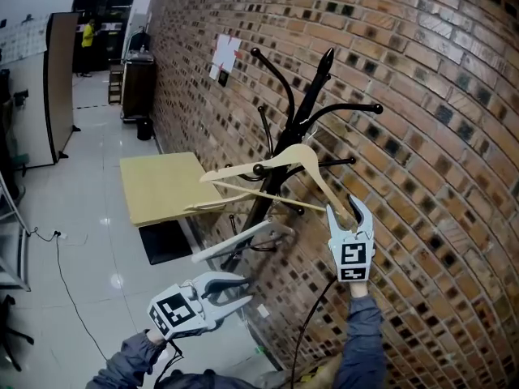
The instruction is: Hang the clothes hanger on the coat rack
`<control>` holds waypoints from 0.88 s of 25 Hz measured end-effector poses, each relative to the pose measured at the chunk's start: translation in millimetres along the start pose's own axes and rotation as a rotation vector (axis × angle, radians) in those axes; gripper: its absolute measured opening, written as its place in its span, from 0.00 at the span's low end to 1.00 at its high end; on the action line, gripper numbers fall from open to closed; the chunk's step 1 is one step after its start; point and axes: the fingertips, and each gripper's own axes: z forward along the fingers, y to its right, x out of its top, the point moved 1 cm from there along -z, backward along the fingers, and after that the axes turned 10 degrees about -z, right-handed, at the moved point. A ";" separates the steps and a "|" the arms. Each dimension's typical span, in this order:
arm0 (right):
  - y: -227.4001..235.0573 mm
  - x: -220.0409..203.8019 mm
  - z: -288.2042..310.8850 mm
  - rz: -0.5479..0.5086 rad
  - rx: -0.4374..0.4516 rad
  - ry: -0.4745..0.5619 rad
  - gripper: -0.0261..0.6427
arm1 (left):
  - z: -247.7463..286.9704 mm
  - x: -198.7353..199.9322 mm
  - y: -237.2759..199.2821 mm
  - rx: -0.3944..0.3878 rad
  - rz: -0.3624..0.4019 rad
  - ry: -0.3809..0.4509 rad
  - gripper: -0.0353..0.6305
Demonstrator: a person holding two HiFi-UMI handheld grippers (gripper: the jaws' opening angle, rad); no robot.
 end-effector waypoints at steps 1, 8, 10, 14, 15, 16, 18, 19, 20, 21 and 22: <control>-9.4 5.6 -22.3 0.022 -0.003 0.029 0.35 | -4.4 -1.2 -2.9 0.018 -0.023 0.008 0.20; -132.3 32.5 -151.0 0.292 0.069 0.167 0.30 | -26.5 -12.2 -15.1 0.108 -0.083 0.034 0.19; -176.0 24.8 -172.6 0.391 0.122 0.117 0.30 | -31.3 -24.1 -11.6 0.114 -0.104 0.014 0.19; -219.9 15.7 -191.0 0.375 0.196 0.018 0.30 | -28.6 -44.3 -10.7 0.127 -0.164 0.008 0.19; -221.2 15.7 -192.1 0.370 0.203 0.011 0.29 | -26.4 -45.6 -9.9 0.128 -0.173 0.011 0.19; -221.0 15.7 -193.1 0.370 0.206 0.009 0.27 | -24.3 -46.4 -8.6 0.126 -0.180 0.012 0.19; -218.8 14.9 -194.9 0.393 0.206 0.011 0.24 | -20.5 -49.6 -6.5 0.114 -0.173 0.009 0.19; -217.0 14.1 -195.4 0.412 0.204 0.011 0.24 | -18.5 -48.7 -4.9 0.110 -0.175 0.008 0.19; -215.1 13.0 -195.5 0.427 0.202 0.010 0.23 | -16.6 -46.7 -3.1 0.109 -0.181 0.008 0.19; -213.4 11.9 -195.5 0.433 0.202 0.009 0.23 | -15.3 -45.1 -1.6 0.108 -0.186 0.008 0.19; -212.1 11.0 -195.3 0.438 0.204 0.007 0.22 | -14.6 -44.3 -0.2 0.107 -0.188 0.008 0.19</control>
